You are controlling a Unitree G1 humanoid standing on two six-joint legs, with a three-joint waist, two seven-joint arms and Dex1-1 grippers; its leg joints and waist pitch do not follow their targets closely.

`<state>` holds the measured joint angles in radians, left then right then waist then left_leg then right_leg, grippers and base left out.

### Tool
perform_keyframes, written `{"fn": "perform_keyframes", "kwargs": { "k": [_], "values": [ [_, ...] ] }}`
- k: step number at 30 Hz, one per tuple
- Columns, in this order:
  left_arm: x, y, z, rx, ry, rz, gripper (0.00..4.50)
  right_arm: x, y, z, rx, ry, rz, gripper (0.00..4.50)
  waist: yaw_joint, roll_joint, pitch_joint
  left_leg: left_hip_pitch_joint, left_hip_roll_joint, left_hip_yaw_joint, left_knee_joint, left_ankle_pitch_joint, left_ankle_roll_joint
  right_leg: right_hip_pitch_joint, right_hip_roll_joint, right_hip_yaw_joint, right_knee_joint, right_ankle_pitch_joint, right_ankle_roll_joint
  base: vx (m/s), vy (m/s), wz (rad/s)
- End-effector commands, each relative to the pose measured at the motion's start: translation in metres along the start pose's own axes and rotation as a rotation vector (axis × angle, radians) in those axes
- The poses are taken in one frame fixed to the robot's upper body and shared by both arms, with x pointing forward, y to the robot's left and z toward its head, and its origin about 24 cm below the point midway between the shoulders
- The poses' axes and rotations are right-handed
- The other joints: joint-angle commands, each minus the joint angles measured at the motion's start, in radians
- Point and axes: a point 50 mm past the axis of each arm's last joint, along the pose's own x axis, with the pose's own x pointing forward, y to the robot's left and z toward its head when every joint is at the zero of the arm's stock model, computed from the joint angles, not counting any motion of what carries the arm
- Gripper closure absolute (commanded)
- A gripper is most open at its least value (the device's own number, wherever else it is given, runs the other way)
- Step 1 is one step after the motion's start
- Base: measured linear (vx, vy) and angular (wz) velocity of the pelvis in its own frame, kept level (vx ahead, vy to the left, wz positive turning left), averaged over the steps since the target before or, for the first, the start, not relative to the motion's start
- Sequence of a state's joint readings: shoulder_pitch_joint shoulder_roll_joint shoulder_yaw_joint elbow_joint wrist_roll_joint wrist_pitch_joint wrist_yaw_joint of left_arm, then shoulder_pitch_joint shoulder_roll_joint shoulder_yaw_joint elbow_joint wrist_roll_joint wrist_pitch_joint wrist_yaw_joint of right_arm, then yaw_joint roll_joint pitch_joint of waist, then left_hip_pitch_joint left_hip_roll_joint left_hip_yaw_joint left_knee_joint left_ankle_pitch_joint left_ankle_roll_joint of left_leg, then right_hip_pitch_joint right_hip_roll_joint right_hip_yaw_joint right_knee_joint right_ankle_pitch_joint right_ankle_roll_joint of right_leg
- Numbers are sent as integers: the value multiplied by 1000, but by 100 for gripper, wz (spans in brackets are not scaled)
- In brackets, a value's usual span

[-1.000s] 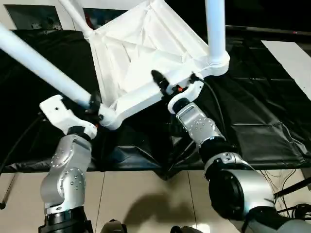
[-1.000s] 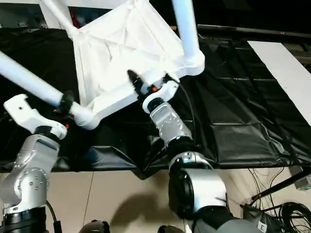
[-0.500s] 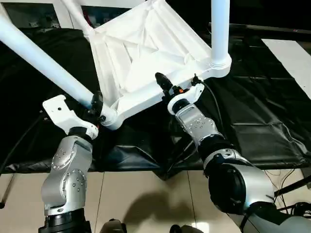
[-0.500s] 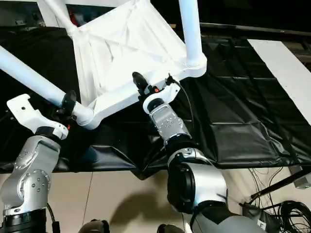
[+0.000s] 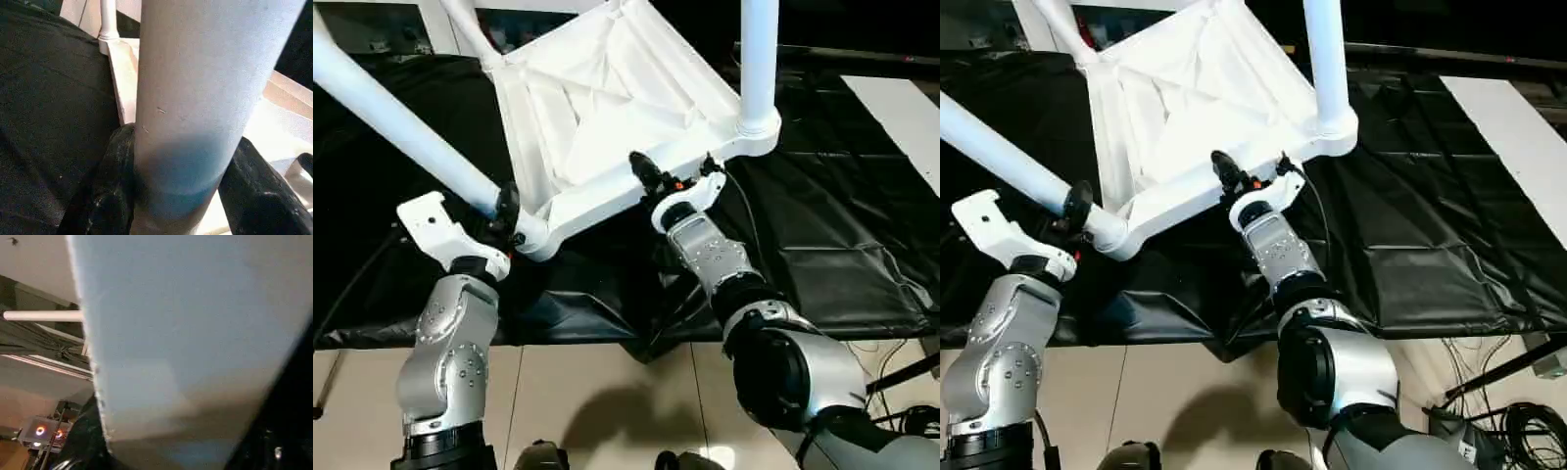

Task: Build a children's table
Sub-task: Flip table

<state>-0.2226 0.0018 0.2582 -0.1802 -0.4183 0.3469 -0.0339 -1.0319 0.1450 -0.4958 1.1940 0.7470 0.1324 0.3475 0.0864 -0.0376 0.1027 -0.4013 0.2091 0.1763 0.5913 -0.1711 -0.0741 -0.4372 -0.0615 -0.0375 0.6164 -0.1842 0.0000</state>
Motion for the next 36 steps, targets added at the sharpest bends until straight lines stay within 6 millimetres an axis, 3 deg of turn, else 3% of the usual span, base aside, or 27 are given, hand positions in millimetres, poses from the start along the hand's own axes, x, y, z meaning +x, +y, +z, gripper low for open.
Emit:
{"fn": "perform_keyframes", "kwargs": {
  "k": [1, 7, 12, 15, 18, 24, 28, 36],
  "values": [
    [-2, -9, -29, -45, 135, -36, 174, 15, 42, -16, -17, 46, 129, 273, -5, 0, -83, 27, 17, 11, -52, -11, 108, 64, -52, 31, -34, 91, -254, 0, 0, 0],
    [-3, -2, -25, -84, 106, -7, 127, 15, 42, -13, -32, 40, 133, 287, -3, -1, -92, 25, 16, 11, -45, 36, 130, 68, -51, 30, -25, 155, -273, 0, 0, 0],
    [-5, 1, -20, -104, 61, -17, 83, 16, 43, -10, -55, 34, 139, 288, -4, -4, -87, 23, 16, 13, -44, 25, 132, 68, -52, 31, -24, 152, -281, 0, 0, 0],
    [-7, 2, -14, -114, 10, -30, 62, 16, 43, -8, -66, 28, 141, 288, -8, -4, -82, 24, 18, 13, -44, -5, 116, 64, -51, 32, -26, 121, -279, 0, 0, 0],
    [-13, 10, 8, -224, -162, -44, 30, 16, 43, -2, -94, 11, 145, 288, -7, -4, -80, 25, 18, 13, -45, -22, 101, 65, -52, 33, -25, 114, -287, 0, 0, 0],
    [-28, 44, 48, -394, -440, -3, 28, 14, 41, 16, -123, -35, 133, 288, -14, -6, -78, 25, 15, 14, -45, -45, 96, 63, -47, 33, -23, 108, -287, 0, 0, 0],
    [-35, 70, 76, -361, -564, 28, 28, 12, 37, 31, -153, -71, 119, 288, -24, -8, -77, 27, 16, 12, -46, -53, 93, 63, -46, 32, -24, 92, -271, 0, 0, 0],
    [-38, 86, 110, -288, -655, -14, 28, 7, 32, 58, -203, -141, 90, 288, -24, -1, -77, 32, 15, 13, -46, -39, 75, 62, -44, 32, -18, 121, -273, 0, 0, 0]
  ]
}}
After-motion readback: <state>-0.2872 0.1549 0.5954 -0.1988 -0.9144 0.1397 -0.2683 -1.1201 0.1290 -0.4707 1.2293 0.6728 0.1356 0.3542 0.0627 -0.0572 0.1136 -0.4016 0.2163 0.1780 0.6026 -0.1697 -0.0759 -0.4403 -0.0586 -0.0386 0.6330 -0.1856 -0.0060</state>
